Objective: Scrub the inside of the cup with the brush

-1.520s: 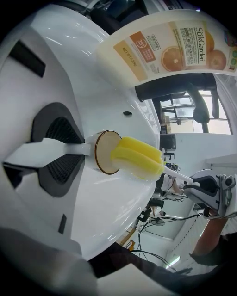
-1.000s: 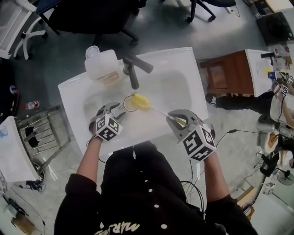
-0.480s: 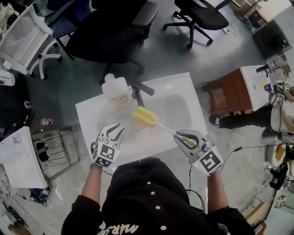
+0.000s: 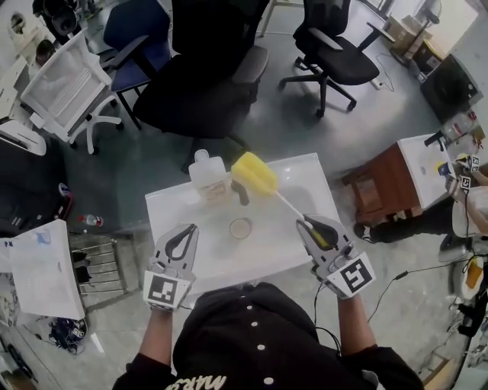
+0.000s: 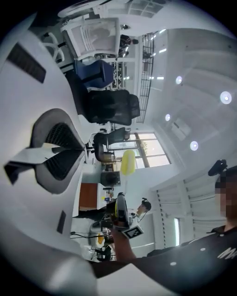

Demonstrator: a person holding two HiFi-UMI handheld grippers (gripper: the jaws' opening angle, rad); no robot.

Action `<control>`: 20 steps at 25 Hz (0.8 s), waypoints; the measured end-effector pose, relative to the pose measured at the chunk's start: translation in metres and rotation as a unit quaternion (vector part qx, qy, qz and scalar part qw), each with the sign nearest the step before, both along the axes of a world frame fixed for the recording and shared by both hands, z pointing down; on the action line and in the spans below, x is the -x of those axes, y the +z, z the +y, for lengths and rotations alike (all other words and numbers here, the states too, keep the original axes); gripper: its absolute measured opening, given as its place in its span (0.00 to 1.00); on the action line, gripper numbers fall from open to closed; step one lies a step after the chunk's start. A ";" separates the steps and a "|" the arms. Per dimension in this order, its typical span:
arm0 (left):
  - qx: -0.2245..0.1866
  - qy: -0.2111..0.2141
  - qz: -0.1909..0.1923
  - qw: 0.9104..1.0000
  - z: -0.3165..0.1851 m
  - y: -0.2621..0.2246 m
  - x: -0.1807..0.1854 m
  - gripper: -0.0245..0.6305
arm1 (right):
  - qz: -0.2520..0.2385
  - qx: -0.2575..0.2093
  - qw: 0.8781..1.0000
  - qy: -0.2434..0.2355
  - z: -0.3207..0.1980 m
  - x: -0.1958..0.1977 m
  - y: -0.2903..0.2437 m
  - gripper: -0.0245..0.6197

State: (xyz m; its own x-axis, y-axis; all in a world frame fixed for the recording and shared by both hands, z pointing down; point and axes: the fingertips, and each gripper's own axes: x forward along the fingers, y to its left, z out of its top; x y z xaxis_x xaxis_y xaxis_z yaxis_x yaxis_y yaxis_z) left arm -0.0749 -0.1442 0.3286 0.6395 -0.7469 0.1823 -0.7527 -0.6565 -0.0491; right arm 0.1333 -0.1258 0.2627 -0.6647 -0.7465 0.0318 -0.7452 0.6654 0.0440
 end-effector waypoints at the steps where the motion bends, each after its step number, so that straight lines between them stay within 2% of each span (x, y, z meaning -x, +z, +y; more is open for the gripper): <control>1: -0.007 -0.008 0.011 1.000 0.002 -0.012 0.004 0.09 | -0.005 -0.011 1.000 0.010 -0.002 -0.002 -0.008 0.11; 4: -0.022 -0.029 0.031 0.999 0.009 -0.041 0.014 0.08 | -0.014 -0.043 0.999 0.028 -0.005 -0.008 -0.028 0.11; 11: -0.060 -0.082 0.049 0.994 0.024 -0.092 0.035 0.08 | -0.049 -0.084 0.991 0.094 -0.006 -0.032 -0.056 0.11; 15: -0.094 -0.105 0.031 0.990 0.029 -0.106 0.046 0.08 | -0.050 -0.112 0.985 0.122 -0.004 -0.036 -0.068 0.11; 20: -0.090 -0.127 0.032 0.987 0.029 -0.106 0.047 0.08 | -0.041 -0.127 0.983 0.128 0.002 -0.036 -0.076 0.11</control>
